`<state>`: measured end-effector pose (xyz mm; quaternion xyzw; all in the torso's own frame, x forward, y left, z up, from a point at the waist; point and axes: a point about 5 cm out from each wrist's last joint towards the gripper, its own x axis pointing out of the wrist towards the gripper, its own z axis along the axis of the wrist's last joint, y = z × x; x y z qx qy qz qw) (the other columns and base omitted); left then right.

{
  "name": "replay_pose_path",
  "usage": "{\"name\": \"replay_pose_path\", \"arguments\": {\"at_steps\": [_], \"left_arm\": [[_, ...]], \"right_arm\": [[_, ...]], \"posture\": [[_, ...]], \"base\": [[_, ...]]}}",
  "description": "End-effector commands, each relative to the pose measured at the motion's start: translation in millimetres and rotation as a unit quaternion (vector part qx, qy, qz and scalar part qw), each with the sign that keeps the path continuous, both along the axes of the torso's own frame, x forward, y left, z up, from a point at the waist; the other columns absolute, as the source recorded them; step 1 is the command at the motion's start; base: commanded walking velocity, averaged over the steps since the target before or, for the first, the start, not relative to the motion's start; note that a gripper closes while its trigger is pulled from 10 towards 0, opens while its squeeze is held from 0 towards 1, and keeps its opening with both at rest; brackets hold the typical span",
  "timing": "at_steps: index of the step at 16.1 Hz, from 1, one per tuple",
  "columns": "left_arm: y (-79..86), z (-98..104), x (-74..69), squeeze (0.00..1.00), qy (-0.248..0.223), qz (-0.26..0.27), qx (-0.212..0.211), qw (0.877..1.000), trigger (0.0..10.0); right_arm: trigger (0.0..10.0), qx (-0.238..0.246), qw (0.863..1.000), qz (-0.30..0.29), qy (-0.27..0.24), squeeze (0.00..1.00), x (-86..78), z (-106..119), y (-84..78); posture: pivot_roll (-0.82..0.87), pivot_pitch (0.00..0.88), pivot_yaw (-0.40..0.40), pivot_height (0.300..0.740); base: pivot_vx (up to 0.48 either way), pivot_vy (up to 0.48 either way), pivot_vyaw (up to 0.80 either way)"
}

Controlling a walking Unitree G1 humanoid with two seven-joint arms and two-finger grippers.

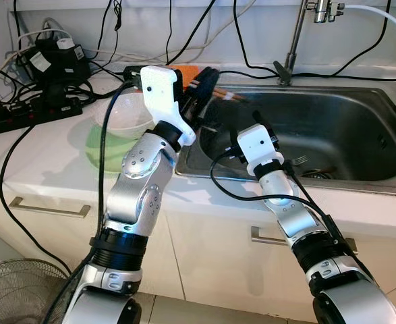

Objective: Kitchen organization

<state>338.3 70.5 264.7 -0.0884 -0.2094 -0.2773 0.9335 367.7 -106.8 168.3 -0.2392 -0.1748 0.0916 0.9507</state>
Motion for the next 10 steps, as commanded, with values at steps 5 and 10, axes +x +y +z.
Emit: {"name": "replay_pose_path", "arguments": {"at_steps": [5,10], "left_arm": [[-4.9,-8,-0.6,0.00,0.015,-0.018,0.045,0.999,10.0],[-7.3,-14,-3.1,0.00,0.034,-0.051,0.046,0.997,10.0]], "right_arm": [[10.0,0.004,1.000,0.005,-0.016,0.00,-0.3,7,3.7],[10.0,0.005,1.000,0.004,-0.014,0.00,-0.8,6,3.8]], "posture": [[0.07,0.009,0.097,0.740],[0.07,0.008,0.098,0.740]], "base": [[0.000,0.000,0.00],[0.000,0.000,0.00]]}}
